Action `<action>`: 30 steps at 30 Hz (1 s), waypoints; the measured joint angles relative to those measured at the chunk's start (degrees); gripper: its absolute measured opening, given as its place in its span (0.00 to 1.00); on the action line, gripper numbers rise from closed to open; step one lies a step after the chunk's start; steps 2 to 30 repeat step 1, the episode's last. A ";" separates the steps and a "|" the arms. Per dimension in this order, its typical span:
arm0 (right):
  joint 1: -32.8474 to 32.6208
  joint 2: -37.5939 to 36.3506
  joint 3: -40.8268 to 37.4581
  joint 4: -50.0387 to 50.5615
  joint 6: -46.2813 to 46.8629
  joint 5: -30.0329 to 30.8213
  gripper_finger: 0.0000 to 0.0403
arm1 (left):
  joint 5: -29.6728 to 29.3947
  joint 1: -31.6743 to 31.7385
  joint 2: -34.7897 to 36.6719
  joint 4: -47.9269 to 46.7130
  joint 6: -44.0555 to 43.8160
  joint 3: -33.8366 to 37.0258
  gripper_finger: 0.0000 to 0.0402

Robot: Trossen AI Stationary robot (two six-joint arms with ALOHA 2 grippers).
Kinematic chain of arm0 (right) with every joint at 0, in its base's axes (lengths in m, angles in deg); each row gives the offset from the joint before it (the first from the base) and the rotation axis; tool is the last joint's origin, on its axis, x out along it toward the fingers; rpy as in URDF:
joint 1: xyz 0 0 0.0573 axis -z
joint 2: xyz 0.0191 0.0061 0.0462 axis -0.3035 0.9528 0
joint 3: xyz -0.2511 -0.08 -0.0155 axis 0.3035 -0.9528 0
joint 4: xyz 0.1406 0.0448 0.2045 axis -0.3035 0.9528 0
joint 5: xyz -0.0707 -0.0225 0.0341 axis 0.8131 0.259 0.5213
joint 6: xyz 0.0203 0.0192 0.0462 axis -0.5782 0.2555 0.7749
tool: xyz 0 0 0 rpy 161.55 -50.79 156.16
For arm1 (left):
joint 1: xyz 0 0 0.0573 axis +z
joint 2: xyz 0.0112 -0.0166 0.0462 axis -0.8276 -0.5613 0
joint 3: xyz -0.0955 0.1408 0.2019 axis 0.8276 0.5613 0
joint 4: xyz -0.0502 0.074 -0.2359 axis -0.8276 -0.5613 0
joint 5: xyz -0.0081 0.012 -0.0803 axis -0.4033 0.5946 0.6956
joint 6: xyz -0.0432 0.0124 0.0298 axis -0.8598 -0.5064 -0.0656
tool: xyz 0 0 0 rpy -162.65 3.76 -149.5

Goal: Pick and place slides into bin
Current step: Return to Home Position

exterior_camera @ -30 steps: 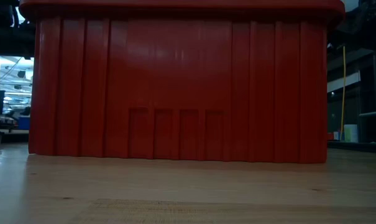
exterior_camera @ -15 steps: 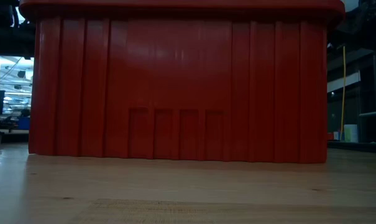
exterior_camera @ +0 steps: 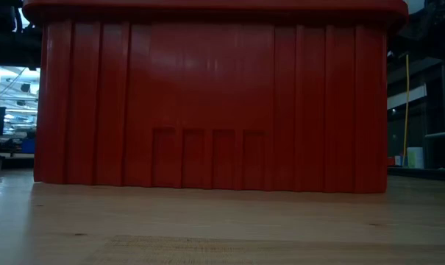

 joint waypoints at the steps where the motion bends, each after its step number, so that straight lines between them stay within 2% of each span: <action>1: 0.00 0.00 0.00 0.00 -0.04 0.00 0.03 | 0.01 -0.01 0.00 0.00 0.00 0.00 0.01; 30: 0.00 0.00 0.00 0.00 -0.04 0.00 0.03 | 0.01 -0.01 0.00 0.00 0.00 0.00 0.01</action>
